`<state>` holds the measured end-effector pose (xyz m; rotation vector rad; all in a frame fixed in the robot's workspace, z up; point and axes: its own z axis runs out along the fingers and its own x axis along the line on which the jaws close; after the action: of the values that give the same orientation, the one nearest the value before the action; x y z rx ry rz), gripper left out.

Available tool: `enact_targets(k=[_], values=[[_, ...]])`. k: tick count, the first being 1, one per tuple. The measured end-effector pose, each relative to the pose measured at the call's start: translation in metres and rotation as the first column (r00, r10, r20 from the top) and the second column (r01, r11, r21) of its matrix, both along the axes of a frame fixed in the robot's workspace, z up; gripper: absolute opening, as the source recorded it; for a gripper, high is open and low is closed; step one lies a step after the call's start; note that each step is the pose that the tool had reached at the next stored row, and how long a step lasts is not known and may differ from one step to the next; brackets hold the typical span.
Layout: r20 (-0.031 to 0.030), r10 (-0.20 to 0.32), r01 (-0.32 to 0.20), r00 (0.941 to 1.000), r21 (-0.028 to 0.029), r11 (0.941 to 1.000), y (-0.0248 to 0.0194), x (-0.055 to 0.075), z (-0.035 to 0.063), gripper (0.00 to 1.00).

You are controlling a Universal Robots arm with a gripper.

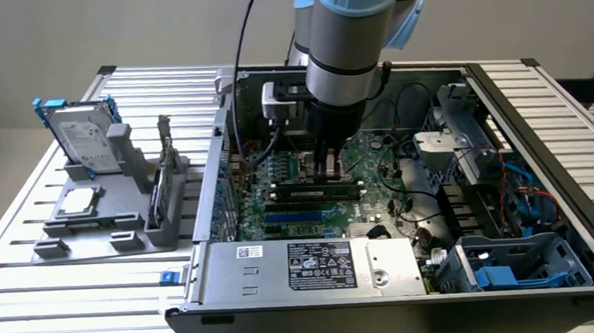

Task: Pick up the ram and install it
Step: 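Press down the ram until it locks into place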

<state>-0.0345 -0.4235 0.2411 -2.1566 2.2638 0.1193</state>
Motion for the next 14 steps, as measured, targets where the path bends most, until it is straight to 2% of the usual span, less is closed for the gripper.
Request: enact_targets(k=[4, 7, 9, 12, 14], values=[[0.0002, 0.002, -0.002, 1.0, -0.0005, 1.0, 0.0048, -0.0007, -0.0034, 0.11], [0.0007, 0.009, -0.009, 1.0, -0.0044, 0.9999, 0.0067, -0.0006, -0.0044, 0.11], [0.0006, 0.013, -0.013, 0.9999, -0.0103, 0.9999, 0.0067, -0.0007, -0.0048, 0.11], [0.0003, 0.02, -0.02, 0.9998, -0.0234, 0.9995, 0.0067, -0.0007, -0.0054, 0.11], [0.0003, 0.024, -0.024, 0.9997, -0.0278, 0.9993, 0.0068, -0.0007, -0.0064, 0.11]])
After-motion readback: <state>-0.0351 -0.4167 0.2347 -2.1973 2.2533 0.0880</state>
